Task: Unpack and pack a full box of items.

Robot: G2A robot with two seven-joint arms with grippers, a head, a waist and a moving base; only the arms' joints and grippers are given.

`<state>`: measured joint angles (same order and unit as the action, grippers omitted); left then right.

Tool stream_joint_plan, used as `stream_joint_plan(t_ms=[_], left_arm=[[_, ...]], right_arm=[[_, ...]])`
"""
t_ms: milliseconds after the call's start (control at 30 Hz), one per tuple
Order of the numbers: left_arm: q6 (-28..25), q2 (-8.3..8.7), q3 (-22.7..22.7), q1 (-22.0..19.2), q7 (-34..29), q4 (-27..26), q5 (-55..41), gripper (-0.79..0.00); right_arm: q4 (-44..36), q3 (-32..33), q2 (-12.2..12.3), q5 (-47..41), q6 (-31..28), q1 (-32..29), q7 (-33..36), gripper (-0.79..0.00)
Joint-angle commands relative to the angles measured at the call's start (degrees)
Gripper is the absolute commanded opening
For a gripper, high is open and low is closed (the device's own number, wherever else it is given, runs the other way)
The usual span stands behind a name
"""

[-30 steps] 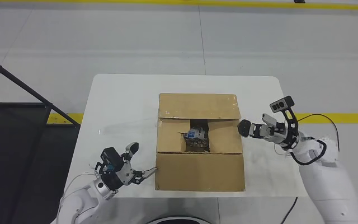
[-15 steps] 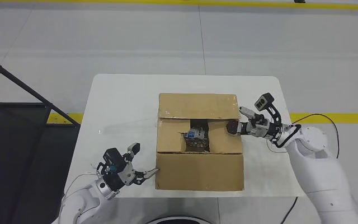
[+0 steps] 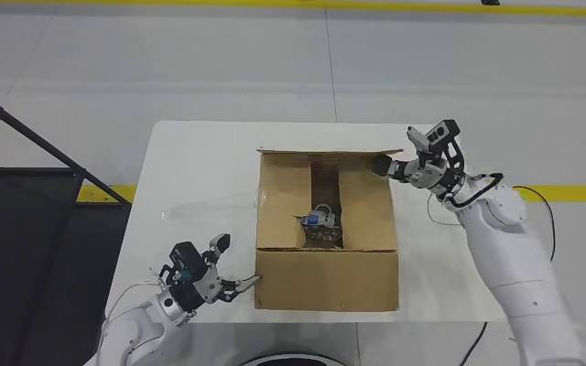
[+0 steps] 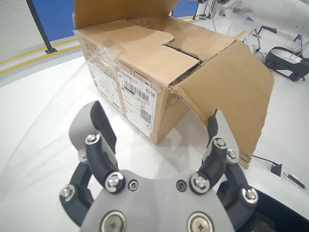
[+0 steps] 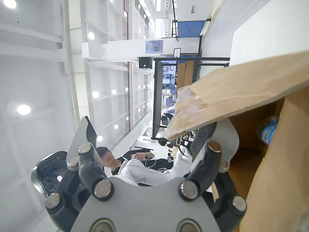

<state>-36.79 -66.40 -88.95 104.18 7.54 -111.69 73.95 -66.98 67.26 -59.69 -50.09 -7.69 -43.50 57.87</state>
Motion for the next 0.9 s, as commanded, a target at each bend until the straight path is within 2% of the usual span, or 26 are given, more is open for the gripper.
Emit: stream_joint_plan(t_ms=[0, 133, 433, 667, 867], left_arm=[[0.07, 0.06, -0.15, 0.19, 0.16, -0.06, -0.06, 0.000], [0.26, 0.19, -0.50, 0.57, 0.44, -0.14, -0.11, 0.000], [0.55, 0.44, -0.91, 1.26, 0.79, -0.47, -0.07, 0.000], [0.27, 0.64, -0.63, 1.54, 0.77, -0.23, 0.30, 0.000], [0.37, 0.76, -0.14, 1.60, 1.01, -0.76, 0.51, 0.000]], right_arm=[[2.49, -1.57, -0.76, 1.33, -1.65, 2.44, -3.31, 0.000], [7.38, -5.40, -2.59, 4.07, -4.09, 7.16, -8.15, 0.000], [20.18, -14.02, -6.89, 13.28, -4.93, 16.33, -18.52, 0.000], [28.99, -17.55, -9.44, 16.28, -3.81, 20.75, -17.07, 0.000], [32.90, -15.70, -10.13, 13.31, -8.80, 21.69, -14.29, 0.000]])
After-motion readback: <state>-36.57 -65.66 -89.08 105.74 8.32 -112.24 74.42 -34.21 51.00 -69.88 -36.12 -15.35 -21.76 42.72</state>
